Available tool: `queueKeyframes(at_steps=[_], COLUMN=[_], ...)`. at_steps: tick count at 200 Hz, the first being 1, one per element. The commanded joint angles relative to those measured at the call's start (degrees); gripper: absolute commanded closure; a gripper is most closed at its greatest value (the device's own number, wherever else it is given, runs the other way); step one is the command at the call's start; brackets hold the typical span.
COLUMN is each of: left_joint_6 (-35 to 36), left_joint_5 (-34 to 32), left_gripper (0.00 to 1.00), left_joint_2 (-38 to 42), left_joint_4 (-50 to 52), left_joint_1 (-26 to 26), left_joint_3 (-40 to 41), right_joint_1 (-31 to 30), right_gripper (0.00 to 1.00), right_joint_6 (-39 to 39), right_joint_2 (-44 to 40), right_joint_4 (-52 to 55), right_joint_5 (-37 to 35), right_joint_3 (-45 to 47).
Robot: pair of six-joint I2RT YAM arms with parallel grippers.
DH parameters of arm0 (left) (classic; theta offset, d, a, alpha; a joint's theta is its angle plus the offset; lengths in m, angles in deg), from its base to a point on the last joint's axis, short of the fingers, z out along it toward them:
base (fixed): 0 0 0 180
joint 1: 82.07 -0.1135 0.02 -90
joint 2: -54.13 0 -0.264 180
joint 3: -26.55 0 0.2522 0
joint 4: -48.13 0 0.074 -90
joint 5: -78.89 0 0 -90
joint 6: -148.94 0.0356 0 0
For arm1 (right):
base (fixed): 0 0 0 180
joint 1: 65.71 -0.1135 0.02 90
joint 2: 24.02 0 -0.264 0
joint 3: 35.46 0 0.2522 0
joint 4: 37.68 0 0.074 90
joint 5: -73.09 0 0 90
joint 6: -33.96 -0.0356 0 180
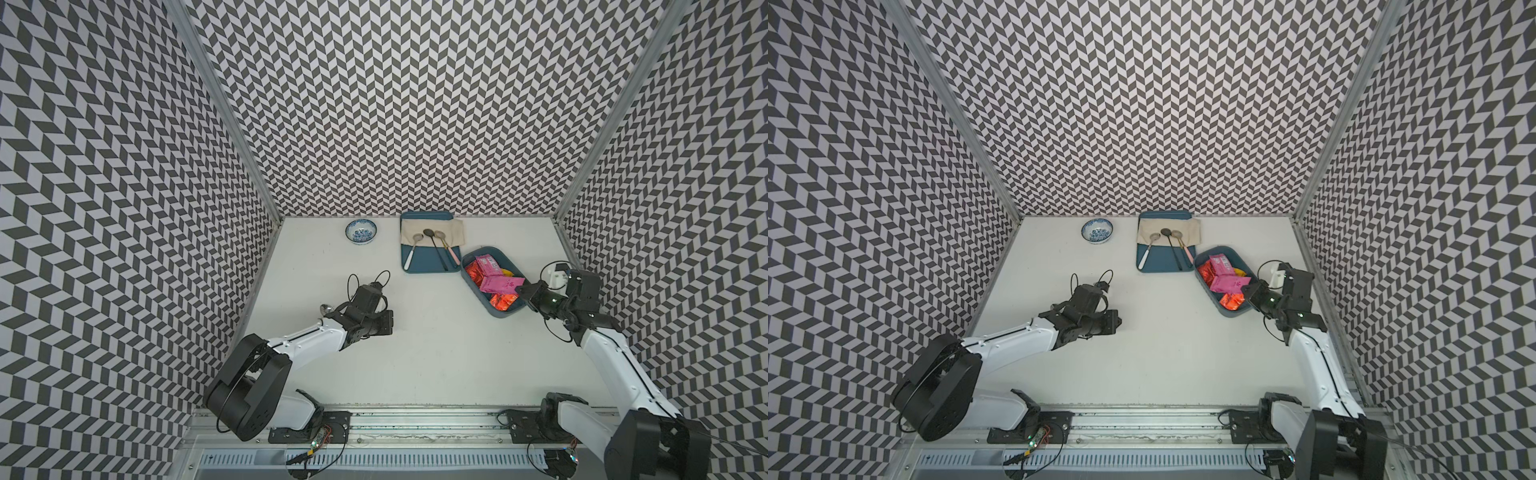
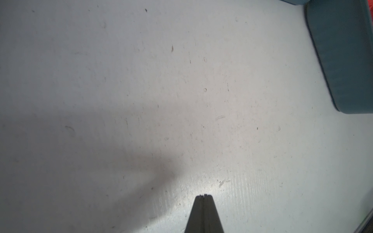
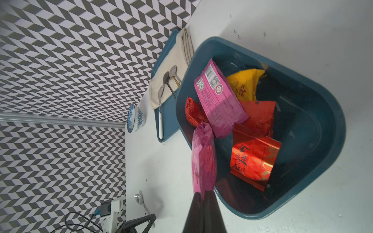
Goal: Put the tea bags into the storage box
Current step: Place the tea bag in the storage box.
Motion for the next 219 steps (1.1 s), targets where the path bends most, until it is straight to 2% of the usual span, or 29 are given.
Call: queueKeyframes(at_steps=[1,43,64,72,148,161,177,182,185,194,197,205,214,219], left_joint_6=[-0.1,-0.37,-0.61,-0.66,-0.78,-0.47,1.3,2.05,2.43,4.0,4.45,5.26,6.9,7.89], left_joint_5=[0.49,0.83,0.66,0.66,-1.1,-2.47,-4.6,-6.13,-6.99,-10.18,-11.09,-13.1,-13.39,-13.33], left_gripper=[1.0,1.0,1.0,1.0,1.0,1.0,1.0,0.95,0.89,0.52,0.42,0.29,0.21,0.08], left_joint_2=[-0.1,0.0,0.28,0.39,0.46,0.42,1.06,1.25,1.45,2.08,2.16,2.33,1.89,1.38], left_joint_4=[-1.44,-1.7,-1.62,-1.7,-1.36,-0.71,-0.54,-0.41,-0.31,-0.61,-0.75,-1.25,-2.3,-2.42], left_joint_1=[-0.26,-0.26,-0.3,-0.26,-0.26,-0.66,-2.43,-3.17,-3.61,-5.34,-6.02,-8.21,-11.24,-12.86], left_joint_3=[0.68,0.54,0.67,0.74,-0.06,-0.83,-2.55,-3.38,-3.92,-5.11,-5.45,-6.45,-7.72,-8.7], right_joint_1=[0.35,0.35,0.35,0.35,0.35,0.26,0.22,0.17,0.17,0.17,0.17,0.17,0.17,0.17], right_gripper=[1.0,1.0,0.74,0.69,0.63,0.57,0.45,0.39,0.35,0.28,0.26,0.23,0.22,0.21], right_joint_6=[-1.87,-0.59,1.24,1.68,6.86,7.88,9.82,10.44,10.78,11.75,11.99,11.4,11.86,12.35], right_joint_2=[-0.55,2.56,4.4,4.18,-0.87,-1.01,-0.62,-0.57,-0.53,-0.42,-0.21,0.6,2.22,3.32], right_joint_4=[-4.89,-6.93,-5.37,-4.95,2.56,1.22,-3.95,-6.47,-8.24,-14.09,-16.02,-20.92,-26.24,-29.22], right_joint_5=[0.96,-1.45,-1.37,-1.75,-12.81,-13.53,-14.57,-15.36,-15.76,-16.62,-17.03,-18.25,-18.38,-18.09], right_joint_3=[4.24,6.41,5.51,5.13,-3.18,-3.37,-2.51,-1.88,-1.45,-0.11,0.22,0.87,1.02,0.92])
